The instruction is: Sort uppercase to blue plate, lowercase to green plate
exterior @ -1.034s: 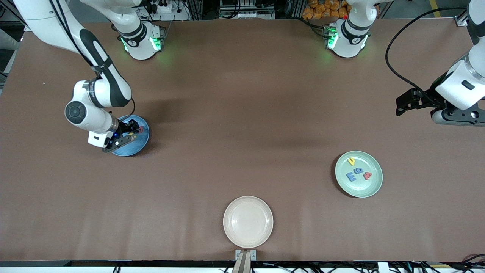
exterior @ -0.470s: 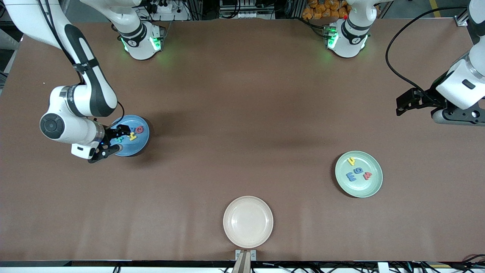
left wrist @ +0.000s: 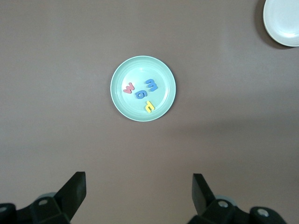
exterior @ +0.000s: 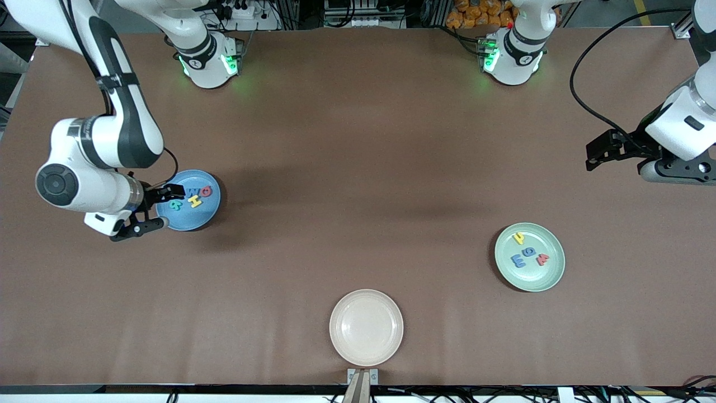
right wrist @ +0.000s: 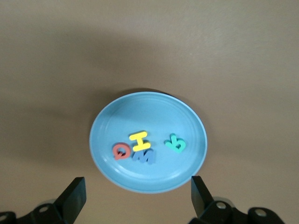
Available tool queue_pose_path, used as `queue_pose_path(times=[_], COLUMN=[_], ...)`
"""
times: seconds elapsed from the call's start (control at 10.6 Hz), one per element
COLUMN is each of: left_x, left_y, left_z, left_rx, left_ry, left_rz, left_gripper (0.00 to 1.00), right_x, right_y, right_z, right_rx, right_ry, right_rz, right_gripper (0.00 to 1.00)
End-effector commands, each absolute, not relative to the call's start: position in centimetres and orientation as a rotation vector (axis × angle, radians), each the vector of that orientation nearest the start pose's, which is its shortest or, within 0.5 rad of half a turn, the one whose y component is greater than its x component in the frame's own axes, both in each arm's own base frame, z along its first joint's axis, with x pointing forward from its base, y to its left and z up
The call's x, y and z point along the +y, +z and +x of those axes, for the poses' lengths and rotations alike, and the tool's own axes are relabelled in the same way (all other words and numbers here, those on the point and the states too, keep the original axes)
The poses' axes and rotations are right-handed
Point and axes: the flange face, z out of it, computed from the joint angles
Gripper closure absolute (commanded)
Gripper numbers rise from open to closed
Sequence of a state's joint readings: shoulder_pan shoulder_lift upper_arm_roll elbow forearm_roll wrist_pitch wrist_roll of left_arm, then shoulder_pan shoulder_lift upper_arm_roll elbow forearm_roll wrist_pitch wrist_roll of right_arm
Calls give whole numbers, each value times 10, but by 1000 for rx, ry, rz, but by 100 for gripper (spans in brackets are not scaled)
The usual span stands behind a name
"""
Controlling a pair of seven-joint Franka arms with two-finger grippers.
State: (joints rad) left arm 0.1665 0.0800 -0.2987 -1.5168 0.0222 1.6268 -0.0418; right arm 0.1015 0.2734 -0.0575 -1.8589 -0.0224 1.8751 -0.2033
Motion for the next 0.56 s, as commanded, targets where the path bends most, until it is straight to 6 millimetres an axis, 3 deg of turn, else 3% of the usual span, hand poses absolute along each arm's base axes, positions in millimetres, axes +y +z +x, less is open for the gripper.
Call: queue_pose_path(times=[0.0, 0.19, 0.47], left_x=[-66, -67, -66], left_y=[625, 626, 626], left_z=[574, 574, 574], left_rx=[121, 121, 119], left_ry=[-55, -57, -52], left_rz=[-3127, -3127, -3130], left_gripper=[0, 0, 0], right_x=[35, 36, 30], right_y=[429, 481, 540], right_z=[598, 600, 584], right_rx=[-297, -204, -169], right_ry=[384, 309, 153], right_rz=[-3139, -3168, -3164], right_gripper=[0, 0, 0])
